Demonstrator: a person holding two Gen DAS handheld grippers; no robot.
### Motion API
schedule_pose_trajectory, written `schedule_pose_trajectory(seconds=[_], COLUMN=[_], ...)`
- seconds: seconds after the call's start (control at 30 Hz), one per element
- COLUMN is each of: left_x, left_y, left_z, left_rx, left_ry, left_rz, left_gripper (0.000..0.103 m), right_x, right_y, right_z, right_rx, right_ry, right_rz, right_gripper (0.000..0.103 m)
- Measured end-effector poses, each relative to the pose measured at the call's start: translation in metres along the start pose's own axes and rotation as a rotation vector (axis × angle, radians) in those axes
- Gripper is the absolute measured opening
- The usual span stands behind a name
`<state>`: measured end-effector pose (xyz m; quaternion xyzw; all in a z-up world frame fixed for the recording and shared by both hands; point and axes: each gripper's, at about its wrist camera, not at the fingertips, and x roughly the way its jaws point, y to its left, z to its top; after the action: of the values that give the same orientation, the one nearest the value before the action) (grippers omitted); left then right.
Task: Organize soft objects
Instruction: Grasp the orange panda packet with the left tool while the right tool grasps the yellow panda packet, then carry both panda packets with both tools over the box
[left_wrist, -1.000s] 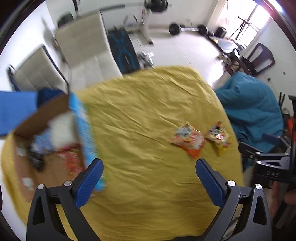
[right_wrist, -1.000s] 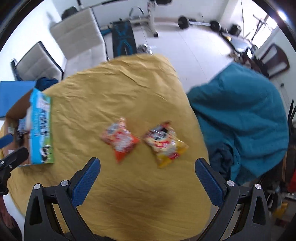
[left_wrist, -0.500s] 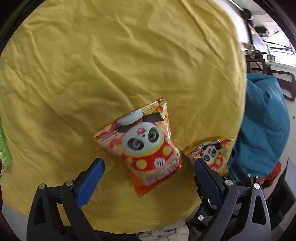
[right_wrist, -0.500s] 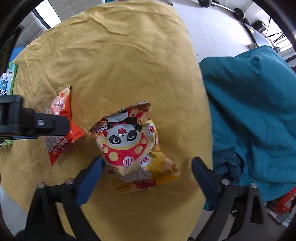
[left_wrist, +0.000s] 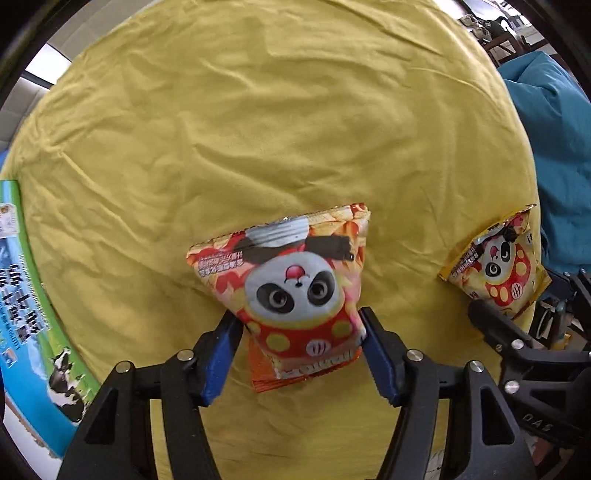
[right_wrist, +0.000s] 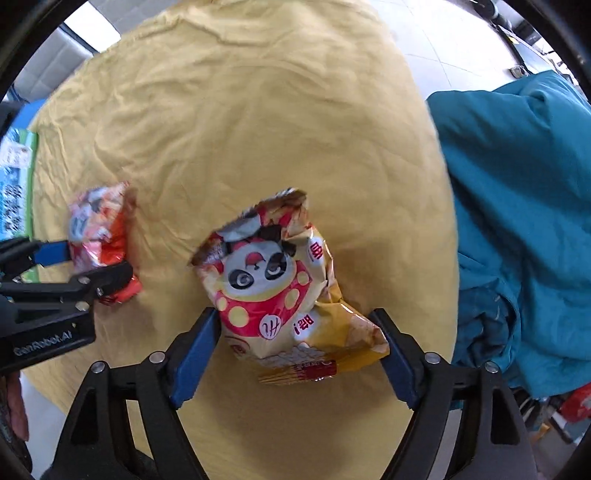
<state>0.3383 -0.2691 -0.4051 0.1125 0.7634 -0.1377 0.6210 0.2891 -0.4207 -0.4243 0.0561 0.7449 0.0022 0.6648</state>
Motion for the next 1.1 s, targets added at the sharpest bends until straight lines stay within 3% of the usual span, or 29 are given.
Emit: schedule_pose_trajectory(seconds=[0.13, 0.3, 0.4, 0.5, 0.63, 0.73, 0.77, 0.83, 0.9, 1.0, 1.1], left_x=[0.009, 0.007, 0.006, 0.008, 0.019, 0.024, 0.024, 0.023, 0.017, 0.005, 0.000], left_y=[0.004, 0.005, 0.010, 0.008, 0.021, 0.025, 0.027, 0.037, 0.046, 0.058, 0.056], left_z=[0.005, -0.001, -0.018, -0.031, -0.038, -0.041, -0.043, -0.047, -0.052, -0.054, -0.067], left_rx=[-0.041, -0.050, -0.035, -0.007, -0.027, -0.060, -0.071, -0.081, -0.091, -0.094, -0.082], left_ry=[-0.001, -0.029, -0.037, -0.054, -0.034, -0.041, -0.044, -0.053, -0.072, -0.104, -0.123], left_rz=[-0.014, -0.020, -0.008, 0.028, 0.009, -0.026, -0.038, -0.053, -0.063, -0.044, -0.007], left_gripper=[0.060, 0.050, 0.049, 0.050, 0.053, 0.053, 0.052, 0.048, 0.046, 0.045, 0.045], right_x=[0.011, 0.010, -0.004, -0.014, 0.002, 0.022, 0.028, 0.032, 0.029, 0.022, 0.019], right_y=[0.000, -0.017, -0.011, 0.005, 0.028, 0.032, 0.031, 0.028, 0.023, 0.017, -0.001], right_z=[0.000, -0.012, -0.020, -0.020, -0.015, -0.013, -0.013, -0.010, -0.014, -0.017, -0.019], right_rx=[0.006, 0.146, 0.087, -0.022, -0.145, -0.150, -0.136, -0.098, -0.055, 0.041, 0.177], right_ry=[0.019, 0.065, 0.041, -0.020, 0.019, 0.061, 0.074, 0.075, 0.056, 0.042, 0.041], right_rz=[-0.006, 0.149, 0.060, -0.049, -0.096, -0.121, -0.107, -0.074, -0.069, -0.034, 0.080], right_gripper=[0.083, 0.082, 0.085, 0.098, 0.098, 0.097, 0.096, 0.084, 0.061, 0.056, 0.055])
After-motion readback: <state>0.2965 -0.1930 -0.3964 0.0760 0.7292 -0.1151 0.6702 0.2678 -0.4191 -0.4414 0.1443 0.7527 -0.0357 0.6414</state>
